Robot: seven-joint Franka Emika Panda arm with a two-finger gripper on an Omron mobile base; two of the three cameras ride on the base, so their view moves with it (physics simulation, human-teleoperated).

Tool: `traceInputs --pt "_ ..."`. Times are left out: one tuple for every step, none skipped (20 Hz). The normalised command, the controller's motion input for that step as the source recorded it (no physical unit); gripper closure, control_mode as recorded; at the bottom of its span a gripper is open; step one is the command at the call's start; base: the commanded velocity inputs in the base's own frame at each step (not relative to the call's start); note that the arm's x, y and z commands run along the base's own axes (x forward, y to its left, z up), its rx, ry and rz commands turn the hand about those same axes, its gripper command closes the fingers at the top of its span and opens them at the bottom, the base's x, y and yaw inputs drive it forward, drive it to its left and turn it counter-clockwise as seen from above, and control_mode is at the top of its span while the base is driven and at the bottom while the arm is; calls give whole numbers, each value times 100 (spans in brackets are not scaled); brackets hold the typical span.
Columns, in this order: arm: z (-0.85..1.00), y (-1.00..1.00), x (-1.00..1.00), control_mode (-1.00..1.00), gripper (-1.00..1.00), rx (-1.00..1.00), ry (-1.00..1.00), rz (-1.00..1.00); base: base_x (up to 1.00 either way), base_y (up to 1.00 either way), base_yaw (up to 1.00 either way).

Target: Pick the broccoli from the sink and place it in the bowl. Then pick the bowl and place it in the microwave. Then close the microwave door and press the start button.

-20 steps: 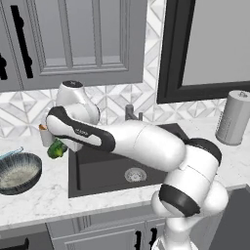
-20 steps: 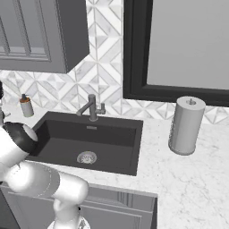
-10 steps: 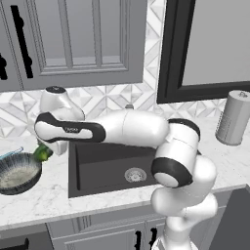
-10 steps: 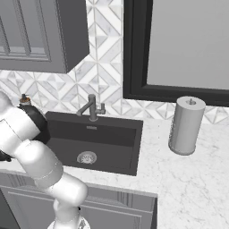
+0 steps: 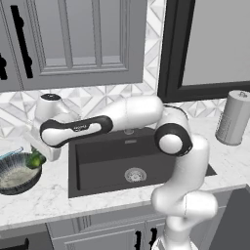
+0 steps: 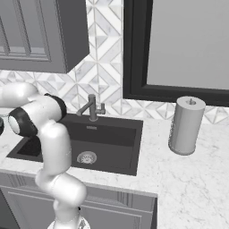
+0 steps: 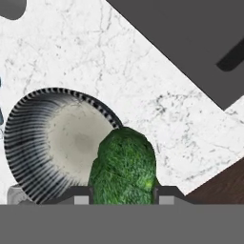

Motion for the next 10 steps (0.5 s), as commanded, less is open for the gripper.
traceInputs --pt "0 34 0 -100 100 -8 0 -6 0 0 0" --pt "4 29 0 -100 100 -6 0 -7 0 0 0" --pt "7 27 0 -100 100 -6 0 -7 0 0 0" --pt "9 27 1 -100 100 -5 0 -7 0 0 0" --pt "6 31 3 -100 100 -7 0 -7 0 0 0" --pt "1 29 6 -100 100 -6 3 -7 0 0 0" --pt "0 31 8 -100 100 -7 7 -7 0 0 0" --pt "0 29 11 -100 100 -7 11 -6 0 0 0" --pt "0 29 10 -100 100 -8 12 -4 0 0 0" --pt "0 29 16 -100 100 -8 12 -3 0 0 0"
